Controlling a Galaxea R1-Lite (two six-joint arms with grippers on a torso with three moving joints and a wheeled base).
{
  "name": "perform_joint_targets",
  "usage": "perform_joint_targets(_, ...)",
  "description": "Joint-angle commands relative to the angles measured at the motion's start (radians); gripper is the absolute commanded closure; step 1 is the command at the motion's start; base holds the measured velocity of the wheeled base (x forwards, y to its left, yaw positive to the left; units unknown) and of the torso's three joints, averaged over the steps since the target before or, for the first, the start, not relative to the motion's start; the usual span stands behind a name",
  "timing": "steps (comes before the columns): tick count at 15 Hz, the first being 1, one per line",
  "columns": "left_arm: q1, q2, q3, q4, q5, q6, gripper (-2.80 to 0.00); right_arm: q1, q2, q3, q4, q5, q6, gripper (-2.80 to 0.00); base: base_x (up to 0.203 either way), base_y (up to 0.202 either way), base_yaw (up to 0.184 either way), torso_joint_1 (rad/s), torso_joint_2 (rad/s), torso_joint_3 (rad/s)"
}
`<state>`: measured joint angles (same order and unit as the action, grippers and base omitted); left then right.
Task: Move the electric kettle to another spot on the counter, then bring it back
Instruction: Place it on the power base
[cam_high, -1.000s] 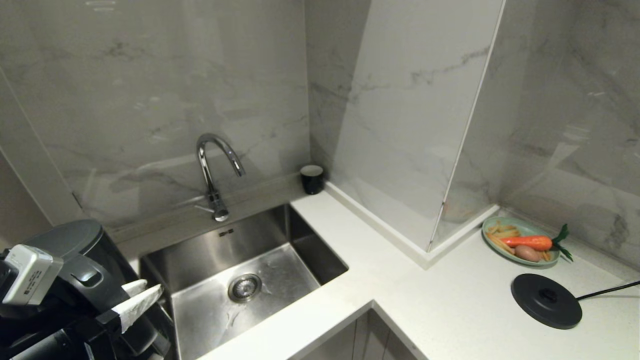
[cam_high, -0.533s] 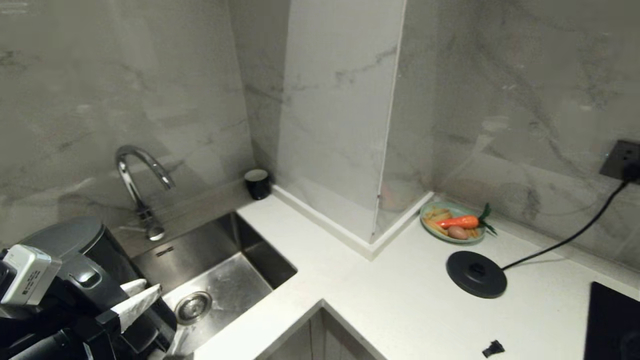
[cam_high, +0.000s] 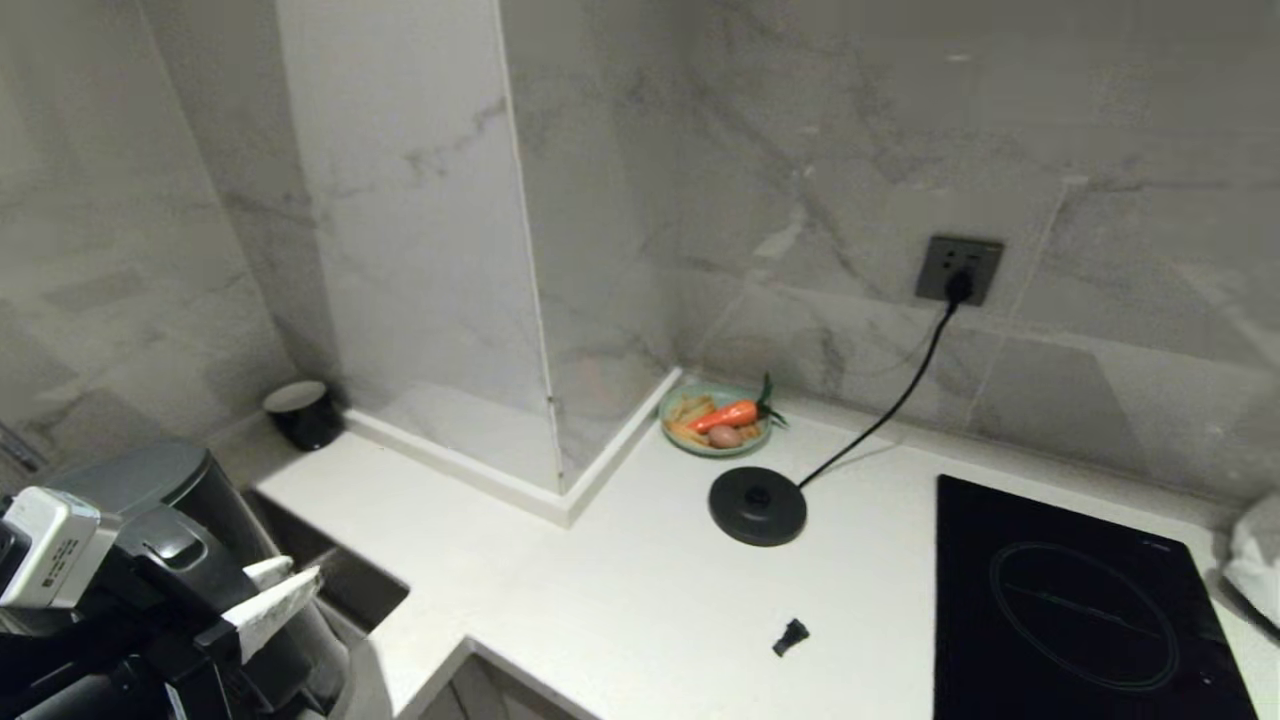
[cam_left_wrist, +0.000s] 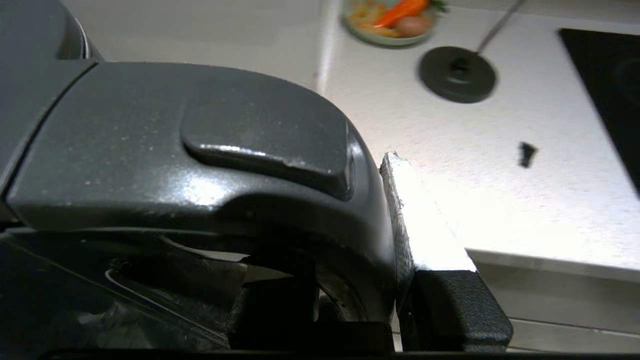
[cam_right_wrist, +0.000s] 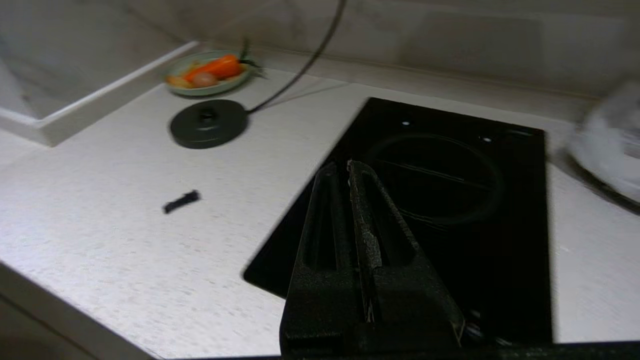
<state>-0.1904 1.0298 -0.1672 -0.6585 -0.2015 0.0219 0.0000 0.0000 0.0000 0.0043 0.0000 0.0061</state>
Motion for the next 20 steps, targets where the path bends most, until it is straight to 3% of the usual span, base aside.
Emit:
perform_joint_targets(1,0.0,0.003,0.0,-0.004,-0.001,0.0,0.0,0.0,0.001,0.0,0.0,0.0,0.0,0.0,0.001,0.009,-0.175,0.005,0.0,0.0)
perform_joint_targets(15,-0.003,-0.022,-0.001,-0.004,-0.013,-0.003,0.0,0.0,0.0,0.0,0.0,0.0,0.0,0.0,0.003,0.007,-0.172,0.002,0.0,0.003)
perform_joint_targets(20,-0.001,-0.023,-0.002,-0.006,-0.009,-0.008,0.0,0.0,0.0,0.0,0.0,0.0,0.0,0.0,-0.001,0.0,-0.017,0.0,0.0,0.0)
